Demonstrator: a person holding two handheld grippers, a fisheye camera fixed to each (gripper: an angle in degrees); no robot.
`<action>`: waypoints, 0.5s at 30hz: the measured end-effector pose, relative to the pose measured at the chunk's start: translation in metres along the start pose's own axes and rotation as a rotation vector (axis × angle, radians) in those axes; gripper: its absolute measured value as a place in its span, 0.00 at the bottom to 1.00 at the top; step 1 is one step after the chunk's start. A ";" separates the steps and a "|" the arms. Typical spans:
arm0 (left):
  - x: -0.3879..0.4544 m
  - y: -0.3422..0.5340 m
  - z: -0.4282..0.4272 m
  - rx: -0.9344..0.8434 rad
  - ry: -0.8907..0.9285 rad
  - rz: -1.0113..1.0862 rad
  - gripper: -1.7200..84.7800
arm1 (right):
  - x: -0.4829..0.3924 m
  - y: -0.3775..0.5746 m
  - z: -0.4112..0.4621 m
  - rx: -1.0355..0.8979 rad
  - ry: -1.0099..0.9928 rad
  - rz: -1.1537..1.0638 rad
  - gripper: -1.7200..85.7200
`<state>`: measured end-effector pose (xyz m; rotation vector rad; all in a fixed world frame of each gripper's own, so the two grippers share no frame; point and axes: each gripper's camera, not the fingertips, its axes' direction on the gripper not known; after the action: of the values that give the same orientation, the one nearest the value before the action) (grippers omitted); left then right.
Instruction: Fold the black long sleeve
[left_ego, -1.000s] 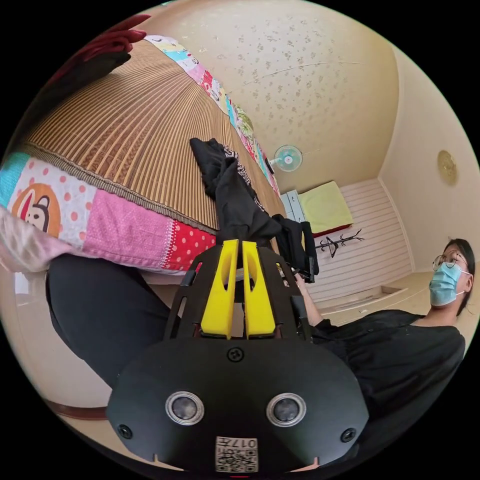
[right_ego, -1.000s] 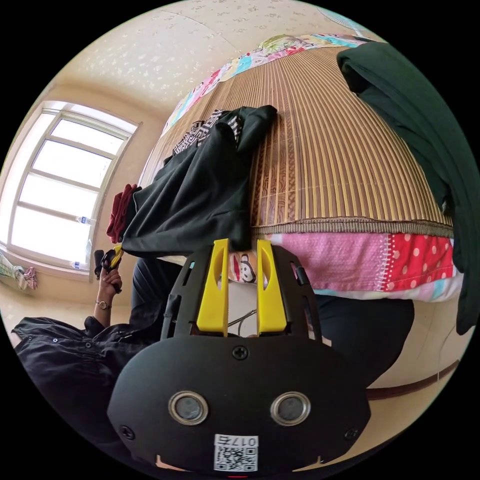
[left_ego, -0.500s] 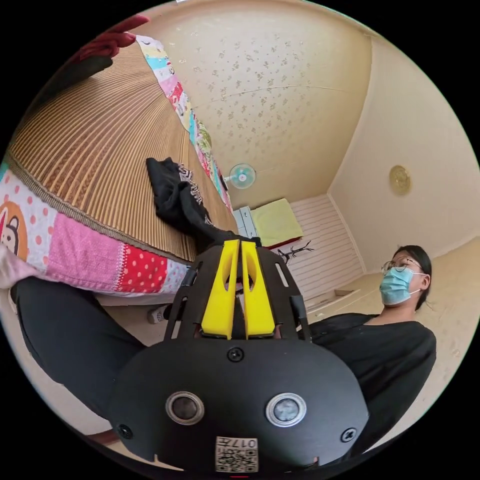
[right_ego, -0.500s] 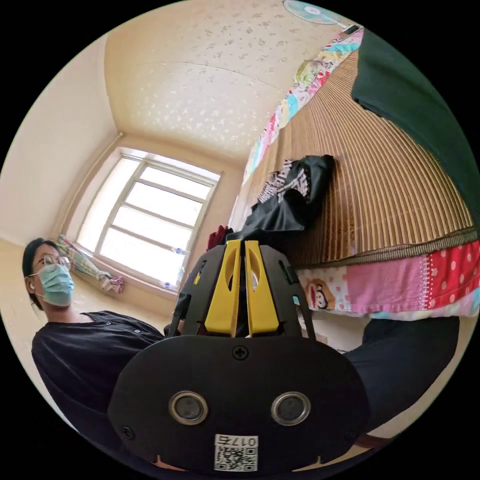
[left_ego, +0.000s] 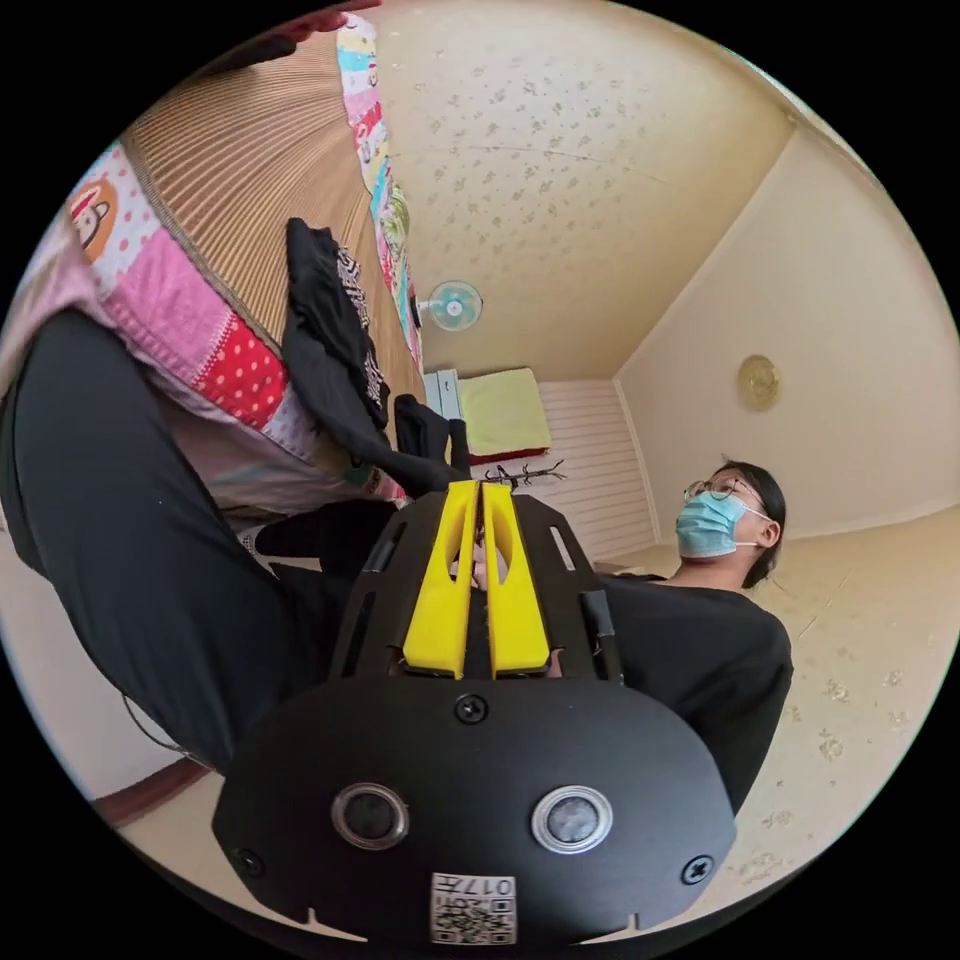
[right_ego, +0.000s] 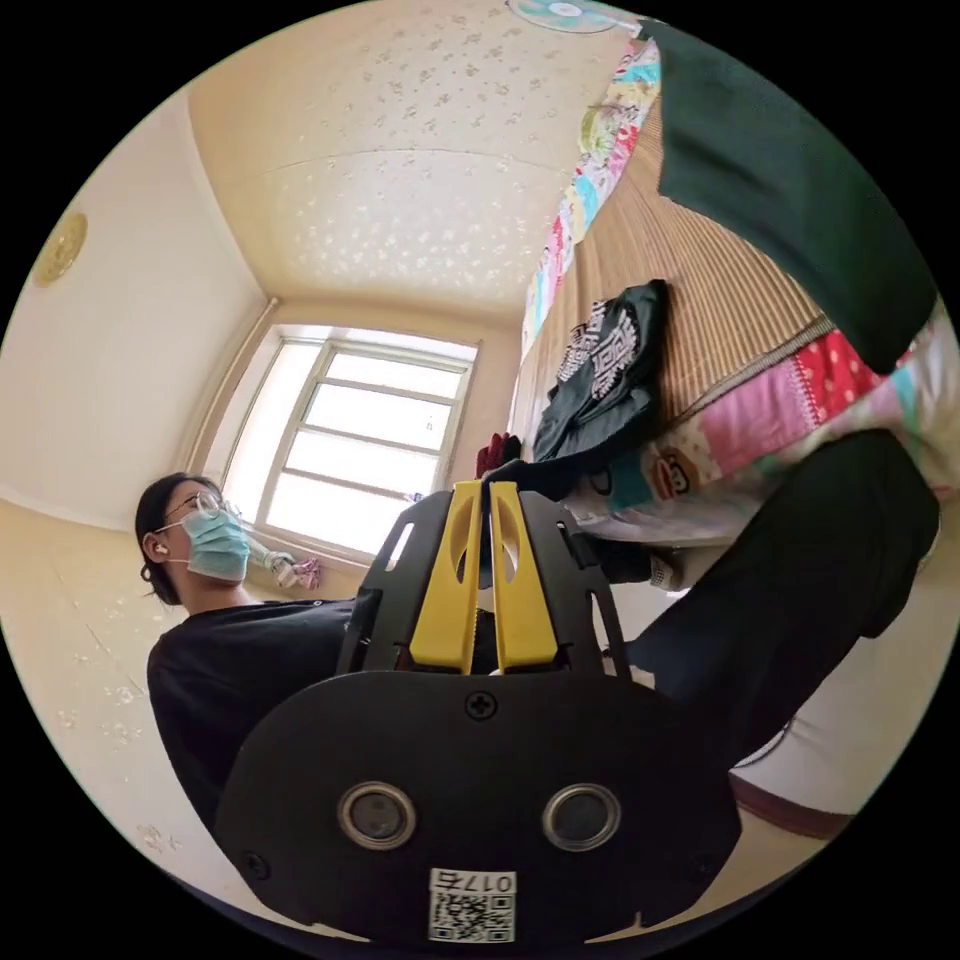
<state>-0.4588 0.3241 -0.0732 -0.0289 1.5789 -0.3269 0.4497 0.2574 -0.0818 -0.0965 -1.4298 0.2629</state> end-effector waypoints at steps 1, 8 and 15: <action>-0.006 -0.009 0.001 0.040 -0.002 -0.003 0.01 | 0.004 -0.009 0.008 0.011 0.017 0.014 0.03; -0.014 -0.146 0.048 0.167 -0.013 0.091 0.01 | -0.027 -0.134 0.084 0.056 0.286 -0.169 0.03; -0.026 -0.277 0.106 0.218 -0.038 0.164 0.01 | -0.027 -0.257 0.171 0.088 0.470 -0.161 0.04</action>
<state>-0.4044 0.0442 0.0143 0.2610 1.4896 -0.3656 0.3092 -0.0136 -0.0258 0.0292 -0.9516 0.1565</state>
